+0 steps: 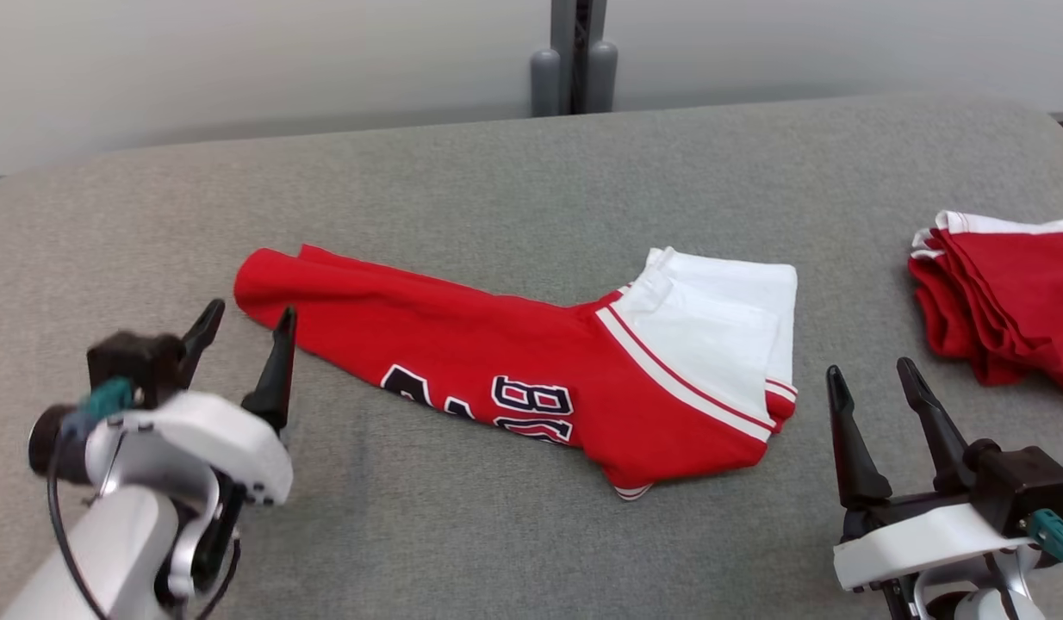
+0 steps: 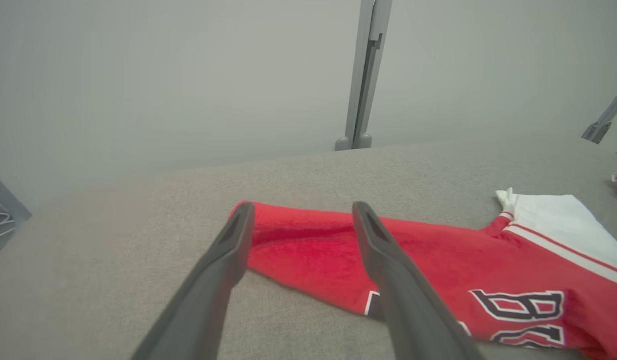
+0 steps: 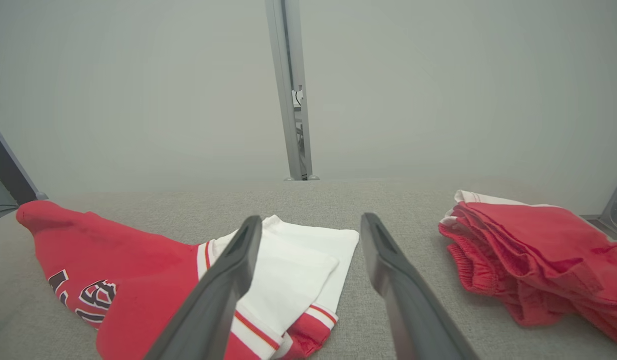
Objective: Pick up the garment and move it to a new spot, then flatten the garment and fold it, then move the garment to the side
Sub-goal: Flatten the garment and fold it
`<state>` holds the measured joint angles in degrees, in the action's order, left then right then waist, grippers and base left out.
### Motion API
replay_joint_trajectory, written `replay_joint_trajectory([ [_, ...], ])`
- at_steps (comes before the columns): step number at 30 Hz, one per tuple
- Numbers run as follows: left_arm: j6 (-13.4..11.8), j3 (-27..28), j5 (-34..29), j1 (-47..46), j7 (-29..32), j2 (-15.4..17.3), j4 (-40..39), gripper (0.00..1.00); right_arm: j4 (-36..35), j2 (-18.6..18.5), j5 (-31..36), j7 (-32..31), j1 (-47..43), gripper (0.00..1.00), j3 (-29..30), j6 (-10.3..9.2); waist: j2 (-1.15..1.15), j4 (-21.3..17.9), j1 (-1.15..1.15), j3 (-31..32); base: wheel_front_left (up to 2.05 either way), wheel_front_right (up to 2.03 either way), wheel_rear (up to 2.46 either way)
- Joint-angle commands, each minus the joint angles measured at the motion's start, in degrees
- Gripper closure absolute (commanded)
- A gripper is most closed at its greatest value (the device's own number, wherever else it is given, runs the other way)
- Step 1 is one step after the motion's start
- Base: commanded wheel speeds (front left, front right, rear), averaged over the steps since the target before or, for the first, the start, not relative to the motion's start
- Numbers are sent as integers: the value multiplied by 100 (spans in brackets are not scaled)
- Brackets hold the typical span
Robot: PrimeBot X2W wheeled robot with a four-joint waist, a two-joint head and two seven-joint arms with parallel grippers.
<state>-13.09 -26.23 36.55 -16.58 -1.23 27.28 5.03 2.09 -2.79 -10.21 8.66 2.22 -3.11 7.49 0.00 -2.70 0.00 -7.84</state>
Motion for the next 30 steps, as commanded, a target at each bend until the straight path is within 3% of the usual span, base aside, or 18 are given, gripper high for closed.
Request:
replay_joint_trajectory([
  [1,123,-17,99,-218,101,-24,148,0,-14,-30,-16,27,63,0,-11,2,0,-125,0,-123,0,0,0],
  [6,713,-160,445,-1150,796,-155,1230,0,49,-29,-115,120,176,0,-72,2,0,-394,0,-389,0,0,0],
  [10,1024,-150,624,-1766,1198,-170,2090,0,133,-28,-189,231,247,0,-100,2,0,-580,0,-585,0,0,0],
  [16,1322,-87,792,-2517,1652,-37,3000,0,227,-28,-240,359,378,0,-139,2,0,-720,0,-811,0,0,0],
  [21,1668,-14,1040,-3012,2322,266,3484,0,316,-28,-271,445,533,0,-190,2,0,-809,0,-997,0,0,0],
  [30,1842,189,1620,-3013,3072,403,3873,0,460,-28,-378,557,660,0,-247,2,0,-877,0,-1173,0,0,0],
])
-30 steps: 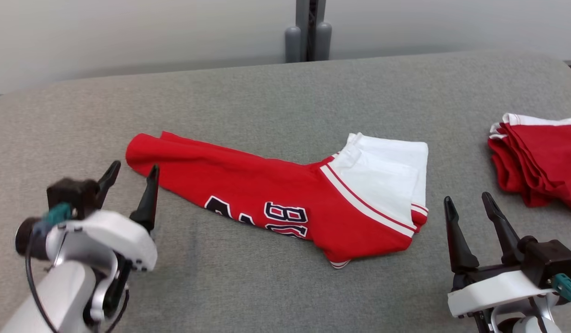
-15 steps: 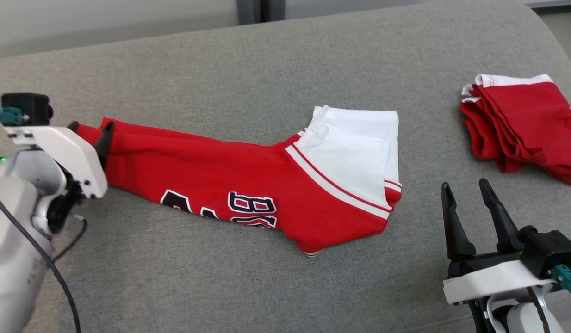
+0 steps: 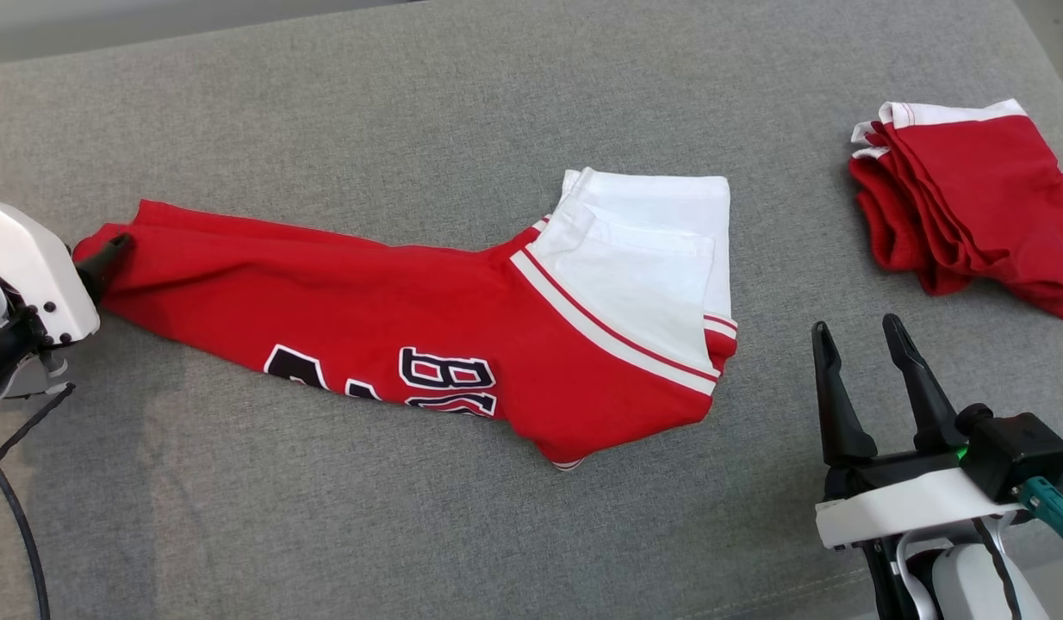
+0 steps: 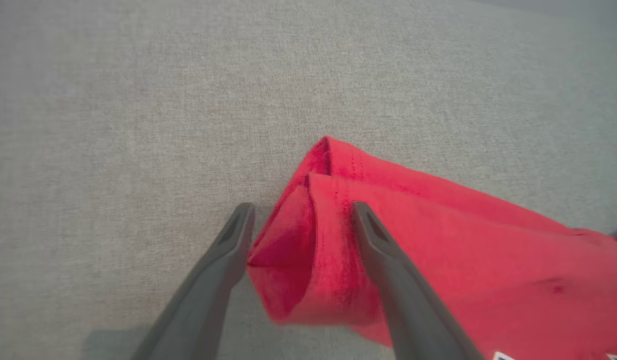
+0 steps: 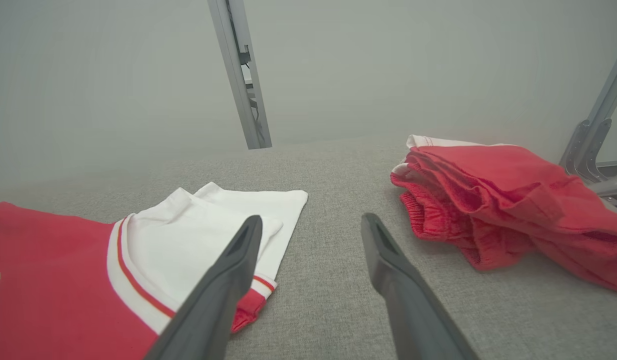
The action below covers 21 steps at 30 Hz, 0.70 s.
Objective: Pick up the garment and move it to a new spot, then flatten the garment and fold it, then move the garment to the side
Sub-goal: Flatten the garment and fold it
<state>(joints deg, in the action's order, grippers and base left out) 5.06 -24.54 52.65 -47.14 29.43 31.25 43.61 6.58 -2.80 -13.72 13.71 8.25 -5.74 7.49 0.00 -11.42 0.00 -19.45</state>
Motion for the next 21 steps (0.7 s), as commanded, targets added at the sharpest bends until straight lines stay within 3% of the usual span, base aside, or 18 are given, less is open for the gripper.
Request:
replay_joint_trajectory([
  [1,46,43,81,77,63,-8,39,0,26,-28,-38,60,63,0,21,2,0,-4,0,-27,0,0,0],
  [3,56,63,171,104,119,-43,40,1,38,-27,-42,62,70,0,29,2,0,0,0,-40,0,0,0],
  [4,86,75,219,98,122,-32,-6,76,56,-27,-31,78,84,0,51,2,0,17,0,-67,0,0,0],
  [5,86,75,219,98,122,-32,-6,76,56,-27,-31,78,84,0,51,2,0,17,0,-67,0,0,0],
  [6,98,96,281,115,113,-47,-38,100,60,-27,-23,89,90,0,56,2,0,28,0,-77,0,0,0],
  [14,191,-17,166,397,-405,-47,-630,100,86,-25,69,109,93,0,152,2,0,225,0,-44,0,0,0],
  [21,153,-25,115,1511,-1263,-73,-1654,100,-15,-29,190,-1,-61,0,258,2,0,481,0,124,0,0,0],
])
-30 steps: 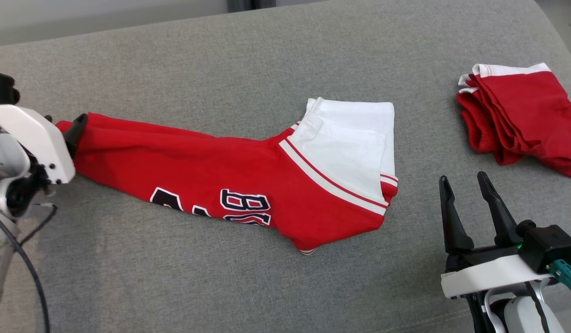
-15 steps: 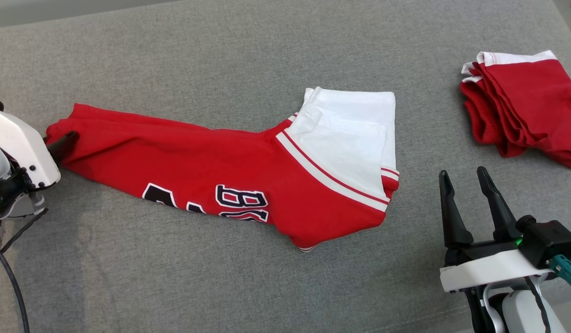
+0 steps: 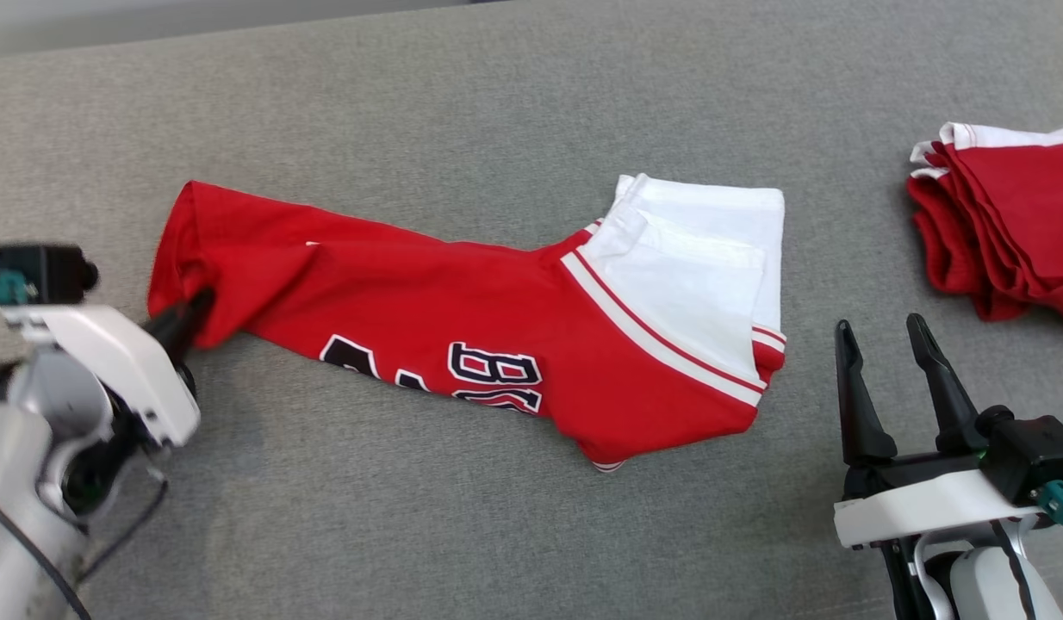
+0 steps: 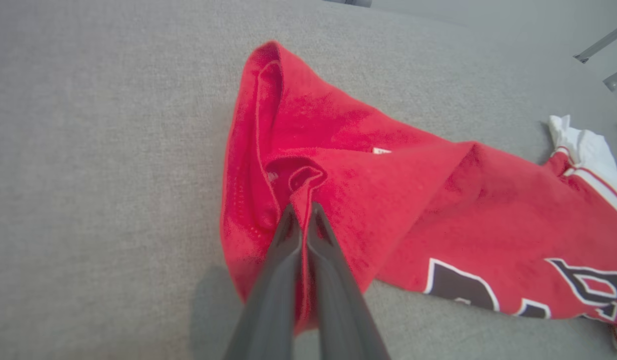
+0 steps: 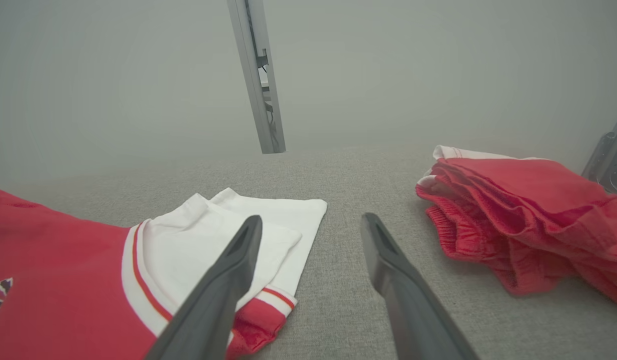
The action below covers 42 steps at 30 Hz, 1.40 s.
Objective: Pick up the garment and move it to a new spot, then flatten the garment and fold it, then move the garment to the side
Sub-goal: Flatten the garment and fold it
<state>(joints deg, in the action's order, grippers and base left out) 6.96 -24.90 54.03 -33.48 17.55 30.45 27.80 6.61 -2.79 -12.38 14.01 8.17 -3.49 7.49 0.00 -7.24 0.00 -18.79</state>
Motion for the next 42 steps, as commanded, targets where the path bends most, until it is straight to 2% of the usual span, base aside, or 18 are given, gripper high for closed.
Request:
replay_joint_trajectory([
  [1,-69,13,-47,346,-201,14,-240,100,-49,-29,64,-51,-67,0,49,2,0,104,0,81,0,0,0],
  [9,-376,-9,-166,1705,-1009,-69,-1309,100,-339,-29,223,-314,-275,0,243,2,0,427,0,283,0,0,0],
  [13,-506,105,-233,2224,-1446,0,-1573,100,-503,-27,251,-484,-385,0,255,2,0,492,0,392,0,0,0],
  [17,-507,151,-73,2489,-1591,-88,-1478,100,-544,-29,183,-510,-446,0,301,2,0,461,0,464,0,0,0],
  [18,-512,153,-33,2540,-1600,-133,-1434,88,-545,-29,161,-507,-477,0,315,2,0,454,0,475,0,0,0],
  [19,-575,198,-29,2535,-1685,-170,-1390,36,-542,-27,142,-505,-507,0,331,2,0,449,0,485,0,0,0],
  [20,-597,225,3,2535,-1733,-213,-1341,0,-541,-27,114,-499,-520,0,343,2,0,442,0,496,0,0,0],
  [25,-865,392,-100,2479,-2131,-356,-1229,0,-538,-28,72,-482,-560,0,353,2,0,410,0,541,0,0,0],
  [29,-1382,665,-369,2435,-2709,-404,-1263,0,-542,-29,57,-444,-592,0,396,2,0,391,0,617,0,0,0],
  [32,-1665,731,-568,2405,-2950,-466,-1441,0,-549,-29,69,-419,-576,0,422,2,0,387,0,693,0,0,0],
  [38,-2170,726,-1183,2295,-3163,-455,-2009,0,-533,-28,140,-374,-448,0,439,2,0,390,0,854,0,0,0],
  [42,-2362,631,-1571,2268,-3215,-445,-2378,0,-469,-29,208,-391,-403,0,414,2,0,402,0,1002,0,0,0],
])
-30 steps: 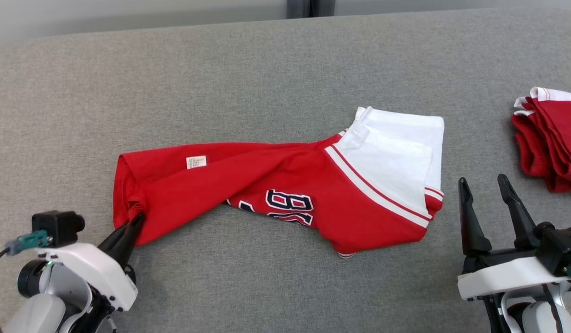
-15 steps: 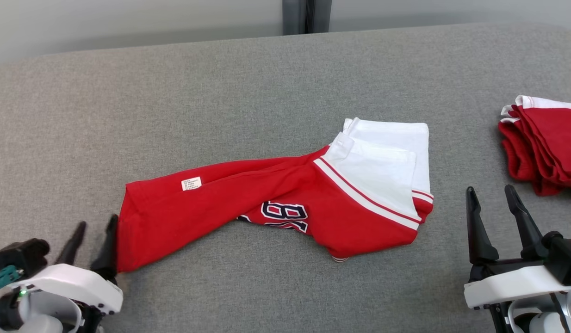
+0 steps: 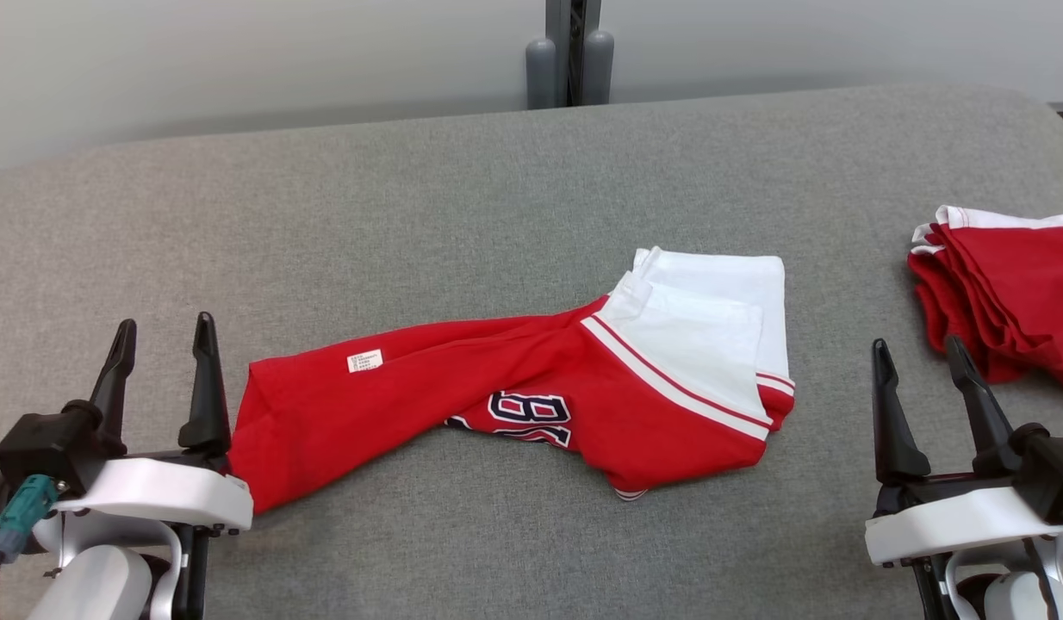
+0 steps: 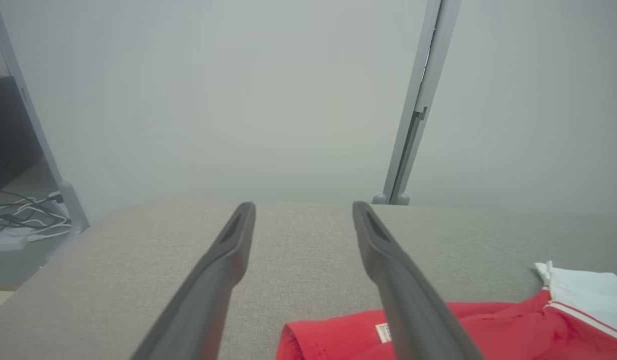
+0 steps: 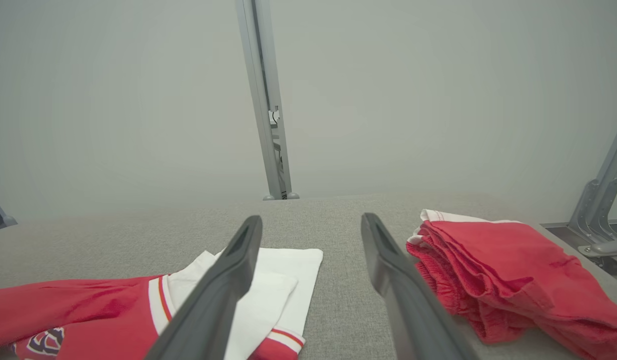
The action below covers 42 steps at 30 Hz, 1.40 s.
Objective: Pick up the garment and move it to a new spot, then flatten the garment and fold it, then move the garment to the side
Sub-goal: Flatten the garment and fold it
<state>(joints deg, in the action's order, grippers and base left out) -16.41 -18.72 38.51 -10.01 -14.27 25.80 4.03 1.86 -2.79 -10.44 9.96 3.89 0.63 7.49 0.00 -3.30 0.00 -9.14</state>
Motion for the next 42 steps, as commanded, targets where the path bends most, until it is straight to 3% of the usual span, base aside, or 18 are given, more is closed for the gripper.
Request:
replay_joint_trajectory([
  [1,-56,-26,-101,-39,-32,22,-64,0,26,-29,29,9,28,0,-8,2,0,12,0,79,0,0,0],
  [13,-367,-213,-411,758,-47,51,-343,0,122,-29,33,-84,-403,0,-131,2,0,108,0,531,0,0,0],
  [33,-327,-337,-347,989,59,147,-231,0,-135,-29,17,-263,-775,0,-64,2,0,148,0,781,0,0,0],
  [36,-236,-426,-329,905,179,161,-249,0,-147,-29,12,-265,-762,0,-68,2,0,160,0,751,0,0,0],
  [42,369,-851,-36,421,1216,306,-173,0,-185,-29,62,-286,-658,0,-77,2,0,209,0,589,0,0,0],
])
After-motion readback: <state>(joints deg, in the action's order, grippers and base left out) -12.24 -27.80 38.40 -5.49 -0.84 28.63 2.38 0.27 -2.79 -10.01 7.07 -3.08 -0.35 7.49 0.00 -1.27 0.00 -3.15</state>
